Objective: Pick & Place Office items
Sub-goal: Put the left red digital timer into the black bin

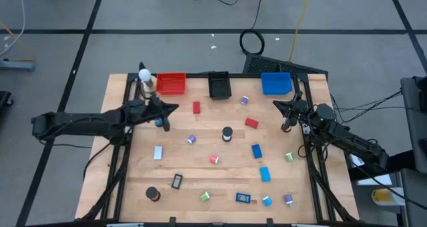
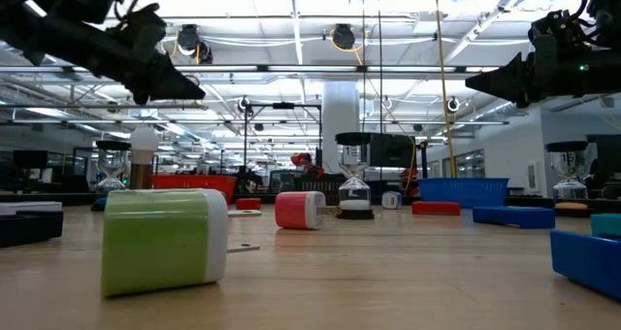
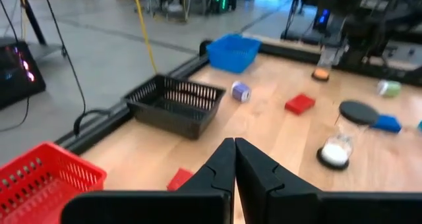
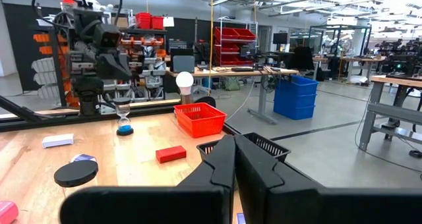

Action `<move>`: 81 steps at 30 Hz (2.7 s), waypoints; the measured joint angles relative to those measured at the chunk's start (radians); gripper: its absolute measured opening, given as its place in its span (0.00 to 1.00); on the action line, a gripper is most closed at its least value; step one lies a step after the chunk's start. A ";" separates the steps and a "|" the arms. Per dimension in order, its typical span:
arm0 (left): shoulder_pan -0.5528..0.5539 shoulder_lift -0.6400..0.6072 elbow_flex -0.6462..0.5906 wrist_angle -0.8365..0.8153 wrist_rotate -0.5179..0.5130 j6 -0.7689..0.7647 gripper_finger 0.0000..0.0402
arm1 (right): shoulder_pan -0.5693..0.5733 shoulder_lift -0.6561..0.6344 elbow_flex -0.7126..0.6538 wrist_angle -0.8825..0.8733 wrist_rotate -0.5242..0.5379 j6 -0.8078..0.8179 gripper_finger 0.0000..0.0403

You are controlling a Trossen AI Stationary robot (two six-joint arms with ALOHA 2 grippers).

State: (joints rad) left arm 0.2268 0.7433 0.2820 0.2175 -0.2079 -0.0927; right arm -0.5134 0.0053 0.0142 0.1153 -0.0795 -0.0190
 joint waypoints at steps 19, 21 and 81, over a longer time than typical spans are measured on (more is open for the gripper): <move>-0.072 0.575 0.414 -0.188 -0.070 -0.047 0.17 | 0.000 0.000 0.000 0.000 0.000 0.000 0.01; -0.070 0.623 0.433 -0.191 -0.111 -0.086 0.23 | 0.000 0.000 0.000 0.000 0.000 0.000 0.01; -0.041 1.113 0.495 -0.157 -0.395 -0.548 0.41 | 0.000 0.004 0.000 0.001 0.000 0.000 0.01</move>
State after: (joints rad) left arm 0.1858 1.8561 0.7773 0.0600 -0.6026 -0.6403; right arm -0.5133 0.0093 0.0143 0.1161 -0.0792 -0.0189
